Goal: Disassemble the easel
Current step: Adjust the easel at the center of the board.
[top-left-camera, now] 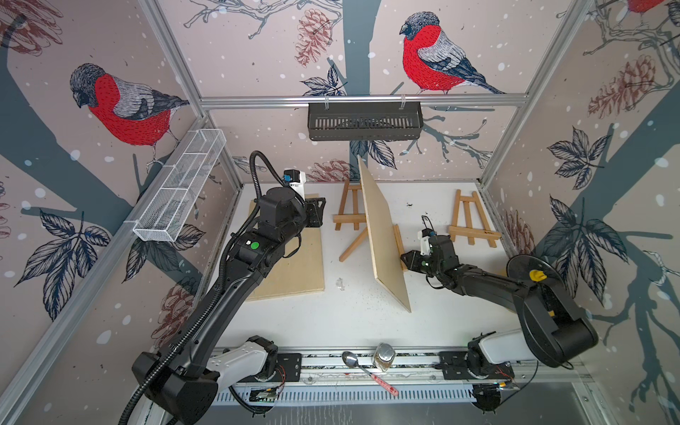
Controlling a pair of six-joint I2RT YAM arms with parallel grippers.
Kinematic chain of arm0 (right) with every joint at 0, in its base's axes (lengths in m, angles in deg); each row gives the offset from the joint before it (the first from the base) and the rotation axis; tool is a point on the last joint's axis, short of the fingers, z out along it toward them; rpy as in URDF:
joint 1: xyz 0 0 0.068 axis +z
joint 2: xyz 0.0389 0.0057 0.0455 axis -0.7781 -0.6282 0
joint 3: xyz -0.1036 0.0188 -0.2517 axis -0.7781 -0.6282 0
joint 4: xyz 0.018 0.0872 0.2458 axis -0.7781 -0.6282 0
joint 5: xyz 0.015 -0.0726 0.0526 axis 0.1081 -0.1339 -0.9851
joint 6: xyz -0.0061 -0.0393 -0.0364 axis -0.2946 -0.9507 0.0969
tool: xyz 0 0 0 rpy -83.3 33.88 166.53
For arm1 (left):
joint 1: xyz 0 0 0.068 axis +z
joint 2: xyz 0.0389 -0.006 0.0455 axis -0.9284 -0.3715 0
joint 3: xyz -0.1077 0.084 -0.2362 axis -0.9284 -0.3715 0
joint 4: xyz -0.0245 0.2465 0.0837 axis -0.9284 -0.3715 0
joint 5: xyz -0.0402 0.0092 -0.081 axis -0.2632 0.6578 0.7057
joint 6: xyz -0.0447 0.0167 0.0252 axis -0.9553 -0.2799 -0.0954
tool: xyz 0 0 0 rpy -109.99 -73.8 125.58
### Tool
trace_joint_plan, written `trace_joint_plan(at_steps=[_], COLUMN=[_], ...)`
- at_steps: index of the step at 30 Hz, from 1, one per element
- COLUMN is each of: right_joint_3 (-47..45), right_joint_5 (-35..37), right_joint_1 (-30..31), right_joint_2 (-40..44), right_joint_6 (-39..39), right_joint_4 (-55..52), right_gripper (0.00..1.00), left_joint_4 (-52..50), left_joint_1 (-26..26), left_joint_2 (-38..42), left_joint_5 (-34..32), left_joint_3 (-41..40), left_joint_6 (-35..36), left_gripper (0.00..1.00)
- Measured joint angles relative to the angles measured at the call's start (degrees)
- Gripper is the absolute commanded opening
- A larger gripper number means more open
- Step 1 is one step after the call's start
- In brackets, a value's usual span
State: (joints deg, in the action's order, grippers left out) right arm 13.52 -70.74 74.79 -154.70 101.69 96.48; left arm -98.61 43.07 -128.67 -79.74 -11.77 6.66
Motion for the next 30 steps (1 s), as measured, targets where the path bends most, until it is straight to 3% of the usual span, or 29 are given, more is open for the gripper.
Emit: trace_joint_plan(at_steps=[1,5,8,18,24,30], right_joint_3=[0.00,0.17,2.21,12.72,13.68,13.94], right_joint_5=[0.55,2.23,3.52,9.14,7.37,4.22], right_joint_1=[0.63,2.05,1.33,-10.67,-13.27,-14.16], right_joint_2=[-0.33,-1.31,0.55,15.26,14.43,11.02], right_joint_6=[0.39,1.38,-0.42,-13.64,-16.94,-18.43], right_joint_4=[0.76,2.73,-0.28,-15.54,-18.16,-18.21], right_gripper=[0.23,0.50,0.60,0.67,0.67,0.67], left_joint_4=[-0.09,-1.09,-4.87,-14.95,-20.11,-28.44], left_joint_1=[0.02,0.00,-0.11,-2.58,-7.58,-11.91], left_joint_2=[-0.13,-2.38,-5.97,-14.84,-20.98,-28.22], left_joint_5=[0.48,3.89,6.14,10.47,10.10,4.04], left_joint_3=[0.52,3.45,7.85,20.15,29.33,39.91], left_joint_6=[-0.28,-2.16,-2.80,-7.10,-8.76,-9.73], left_gripper=[0.34,0.33,0.32,0.35,0.36,0.36])
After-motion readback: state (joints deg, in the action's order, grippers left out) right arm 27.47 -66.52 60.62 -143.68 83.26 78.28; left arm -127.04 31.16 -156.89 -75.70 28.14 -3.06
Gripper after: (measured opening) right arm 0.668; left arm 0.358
